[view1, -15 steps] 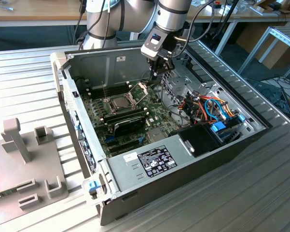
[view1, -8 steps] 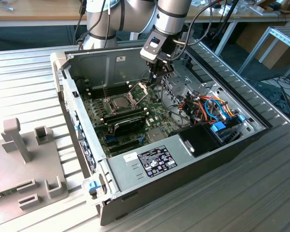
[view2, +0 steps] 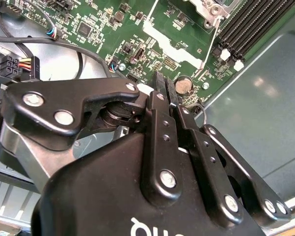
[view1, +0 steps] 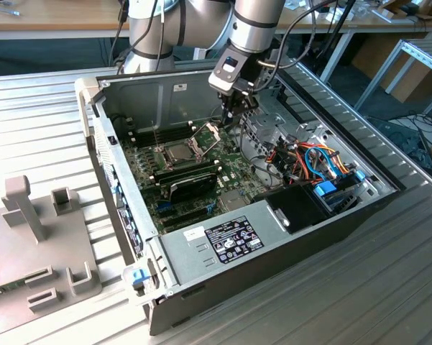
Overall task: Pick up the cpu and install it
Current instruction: 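Close the cpu cover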
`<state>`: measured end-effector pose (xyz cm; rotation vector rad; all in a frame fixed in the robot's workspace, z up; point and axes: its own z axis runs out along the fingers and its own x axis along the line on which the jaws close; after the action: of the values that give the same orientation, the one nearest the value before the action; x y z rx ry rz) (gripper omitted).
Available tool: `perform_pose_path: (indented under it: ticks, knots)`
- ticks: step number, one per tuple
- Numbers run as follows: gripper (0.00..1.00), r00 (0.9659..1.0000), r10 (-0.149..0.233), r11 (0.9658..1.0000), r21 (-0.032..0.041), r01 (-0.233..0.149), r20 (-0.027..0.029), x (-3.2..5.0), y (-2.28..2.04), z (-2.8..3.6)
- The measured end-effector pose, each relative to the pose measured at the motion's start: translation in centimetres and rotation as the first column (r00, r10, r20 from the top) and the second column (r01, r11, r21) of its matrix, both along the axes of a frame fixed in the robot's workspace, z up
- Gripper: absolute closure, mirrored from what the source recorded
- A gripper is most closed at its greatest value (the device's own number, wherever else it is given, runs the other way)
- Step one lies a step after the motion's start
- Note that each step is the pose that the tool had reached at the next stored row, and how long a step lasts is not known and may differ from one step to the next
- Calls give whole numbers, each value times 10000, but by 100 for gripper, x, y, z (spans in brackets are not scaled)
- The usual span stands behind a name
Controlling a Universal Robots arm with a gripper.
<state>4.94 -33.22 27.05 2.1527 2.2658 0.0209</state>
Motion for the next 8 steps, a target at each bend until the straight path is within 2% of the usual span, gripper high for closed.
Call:
perform_pose_path:
  ticks: [8]
  knots:
    - [84,10000,0,10000,-55,0,0,0,0,-55]
